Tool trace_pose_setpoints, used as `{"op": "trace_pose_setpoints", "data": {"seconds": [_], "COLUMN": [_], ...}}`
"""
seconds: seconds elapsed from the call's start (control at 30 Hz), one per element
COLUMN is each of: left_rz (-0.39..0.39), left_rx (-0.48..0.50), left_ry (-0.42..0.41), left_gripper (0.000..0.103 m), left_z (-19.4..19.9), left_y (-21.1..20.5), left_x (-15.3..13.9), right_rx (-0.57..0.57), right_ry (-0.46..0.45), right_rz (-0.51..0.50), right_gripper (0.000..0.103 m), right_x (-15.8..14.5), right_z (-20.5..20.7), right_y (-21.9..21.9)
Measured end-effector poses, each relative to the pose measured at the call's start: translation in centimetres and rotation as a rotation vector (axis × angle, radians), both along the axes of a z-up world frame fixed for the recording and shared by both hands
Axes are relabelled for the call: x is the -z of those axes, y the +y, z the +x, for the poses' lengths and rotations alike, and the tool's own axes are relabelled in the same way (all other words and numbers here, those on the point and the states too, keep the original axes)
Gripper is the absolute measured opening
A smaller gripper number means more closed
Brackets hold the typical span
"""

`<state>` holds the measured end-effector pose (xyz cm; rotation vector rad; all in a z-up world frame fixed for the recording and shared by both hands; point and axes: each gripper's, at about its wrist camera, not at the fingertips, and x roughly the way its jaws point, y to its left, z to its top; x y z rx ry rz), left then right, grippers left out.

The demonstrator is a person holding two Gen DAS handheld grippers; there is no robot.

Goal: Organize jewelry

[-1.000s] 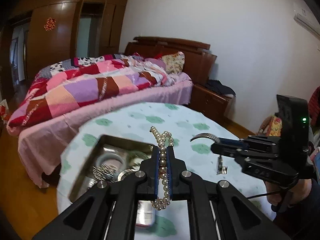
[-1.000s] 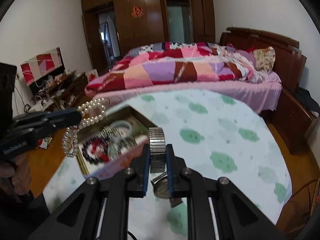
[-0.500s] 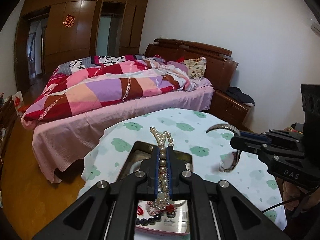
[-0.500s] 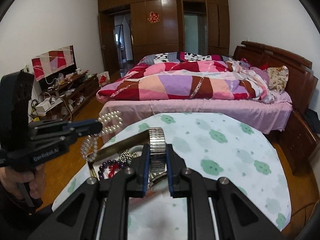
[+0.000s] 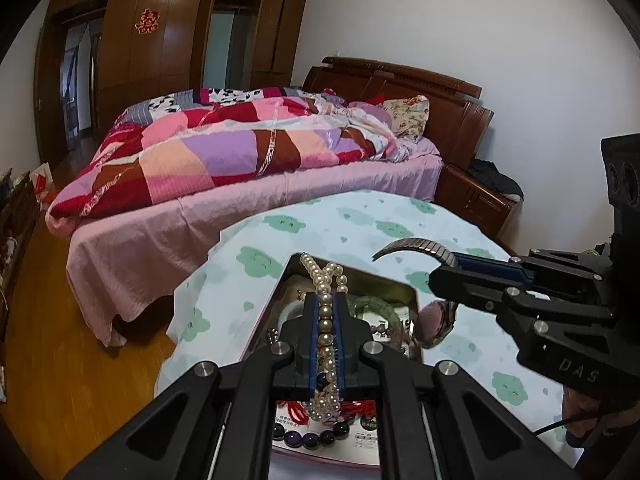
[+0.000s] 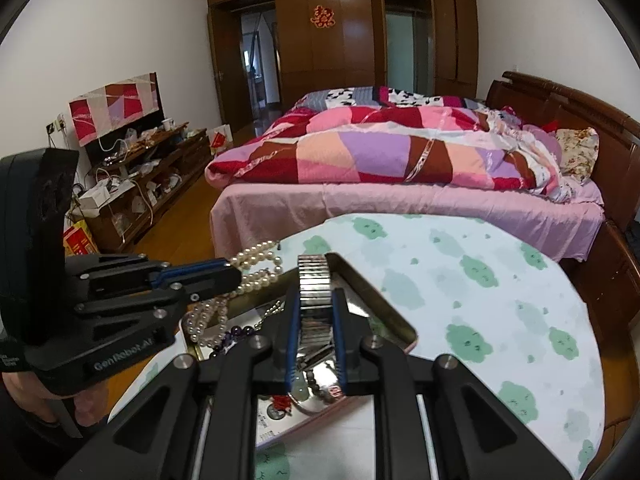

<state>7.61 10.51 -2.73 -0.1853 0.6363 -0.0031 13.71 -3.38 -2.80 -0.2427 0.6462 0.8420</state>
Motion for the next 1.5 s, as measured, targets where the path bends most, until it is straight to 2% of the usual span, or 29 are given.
{"op": "trace_pose_setpoints", "data": {"seconds": [0.27, 0.37, 0.4, 0.43, 0.47, 0.5, 0.53, 0.63, 0.77, 1.03, 1.17, 1.5], "left_rz": [-0.009, -0.012, -0.015, -0.014, -0.009, -0.002, 0.002, -0.011, 0.026, 0.047, 0.042, 0.035], "left_rx": [-0.013, -0.019, -0.019, -0.024, -0.042, -0.059, -0.073, -0.069, -0.108, -0.121, -0.128, -0.128], "left_ry": [0.076, 0.103, 0.101, 0.095, 0.077, 0.053, 0.026, -0.001, -0.047, -0.104, -0.115, -0.118], "left_gripper": [0.006, 0.012, 0.021, 0.041, 0.052, 0.070, 0.075, 0.075, 0.075, 0.076, 0.076, 0.076], "left_z": [1.2, 1.4, 1.3, 1.2, 0.8, 0.3, -0.2, -0.8, -2.3, -3.9, -4.2, -4.2], "left_y": [0.2, 0.2, 0.2, 0.2, 0.1, 0.0, 0.0, 0.2, 0.1, 0.1, 0.5, 0.4], "left_x": [2.8, 3.3, 3.3, 3.3, 2.9, 2.5, 2.0, 1.0, -0.8, -3.1, -3.6, -3.5], "right_rx": [0.003, 0.021, 0.025, 0.026, 0.034, 0.044, 0.058, 0.104, 0.177, 0.203, 0.213, 0.226], "right_ry": [0.079, 0.103, 0.109, 0.113, 0.114, 0.110, 0.104, 0.097, 0.086, 0.005, -0.019, -0.007], "right_rz": [-0.066, -0.074, -0.063, -0.057, -0.052, -0.047, -0.041, -0.021, -0.013, 0.054, 0.067, 0.082], "right_gripper": [0.018, 0.020, 0.020, 0.026, 0.030, 0.039, 0.047, 0.052, 0.054, 0.063, 0.065, 0.066], "right_x": [3.9, 5.1, 5.2, 5.2, 5.0, 4.8, 4.6, 4.1, 3.2, -0.1, -0.7, -0.5], "right_z": [1.3, 1.7, 1.7, 1.7, 1.6, 1.5, 1.3, 0.9, 0.0, -2.3, -2.4, -2.1], "right_y": [1.4, 1.1, 0.8, 0.6, 0.2, -0.2, -0.7, -2.1, -4.2, -5.9, -6.3, -6.9]}}
